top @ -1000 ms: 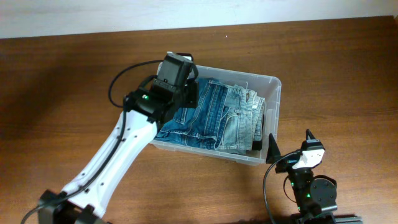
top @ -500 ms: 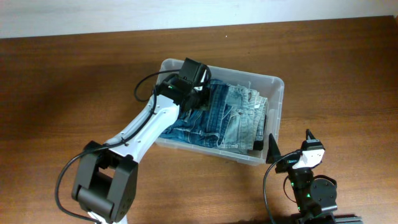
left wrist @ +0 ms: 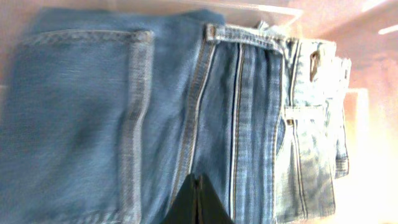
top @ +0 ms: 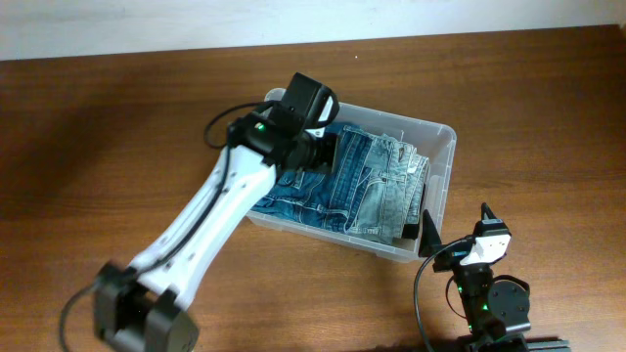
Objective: Pack container
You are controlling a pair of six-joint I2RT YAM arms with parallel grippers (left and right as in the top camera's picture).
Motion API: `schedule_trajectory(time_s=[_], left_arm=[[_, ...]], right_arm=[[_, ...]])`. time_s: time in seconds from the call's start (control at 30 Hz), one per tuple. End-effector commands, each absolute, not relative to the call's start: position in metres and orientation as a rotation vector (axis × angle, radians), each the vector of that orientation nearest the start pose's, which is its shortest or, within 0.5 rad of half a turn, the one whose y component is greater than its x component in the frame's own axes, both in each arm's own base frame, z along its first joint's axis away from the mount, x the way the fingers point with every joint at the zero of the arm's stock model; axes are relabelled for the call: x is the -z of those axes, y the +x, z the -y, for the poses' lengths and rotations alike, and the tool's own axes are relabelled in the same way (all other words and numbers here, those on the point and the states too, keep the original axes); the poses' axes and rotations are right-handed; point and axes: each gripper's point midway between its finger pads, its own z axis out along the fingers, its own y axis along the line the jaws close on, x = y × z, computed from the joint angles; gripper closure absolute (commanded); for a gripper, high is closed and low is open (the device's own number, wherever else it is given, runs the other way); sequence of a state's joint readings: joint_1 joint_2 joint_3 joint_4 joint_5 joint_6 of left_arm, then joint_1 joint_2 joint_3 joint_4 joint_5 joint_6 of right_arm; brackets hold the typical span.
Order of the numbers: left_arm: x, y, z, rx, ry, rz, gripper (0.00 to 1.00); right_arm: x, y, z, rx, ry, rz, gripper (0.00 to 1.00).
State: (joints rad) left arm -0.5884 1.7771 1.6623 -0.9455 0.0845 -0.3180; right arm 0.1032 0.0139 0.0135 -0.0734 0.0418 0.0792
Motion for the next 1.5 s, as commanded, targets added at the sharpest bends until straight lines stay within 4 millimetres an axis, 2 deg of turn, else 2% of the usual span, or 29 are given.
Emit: schedule_trajectory(time_s=[0.0,0.1,0.43,0.6,0.97,1.2,1.47], left_arm=[[-0.209,0.366,0.223,0.137,0.325,-2.604,0.99],[-0.201,0.361,0.196,-0.035,0.298,-2.647,0.99],[-0.186,0.337,0.154,-0.164,0.229,-2.812,0.99],[-0.172,0.332,0.145,-0.196,0.22,-2.85,0.99],[-0.111,0.31,0.127,-0.287,0.226,-2.946,1.0],[-0.106,0.303,0.122,-0.294,0.222,-2.982,0.99],[-0.104,0.277,0.116,-0.314,0.245,-3.095,0.99]], right_arm=[[-0.157,0.246,-0.013,-0.088,0.034,-1.644,0.02],[-0.157,0.246,-0.013,-0.088,0.034,-1.644,0.02],[-0.157,0.246,-0.013,-0.088,0.033,-1.644,0.01],[-0.157,0.246,-0.013,-0.088,0.034,-1.644,0.02],[-0.157,0.246,-0.013,-0.088,0.034,-1.644,0.02],[-0.157,0.246,-0.013,-0.088,0.033,-1.644,0.02],[-0.157,0.246,-0.013,-0.088,0.034,-1.644,0.01]])
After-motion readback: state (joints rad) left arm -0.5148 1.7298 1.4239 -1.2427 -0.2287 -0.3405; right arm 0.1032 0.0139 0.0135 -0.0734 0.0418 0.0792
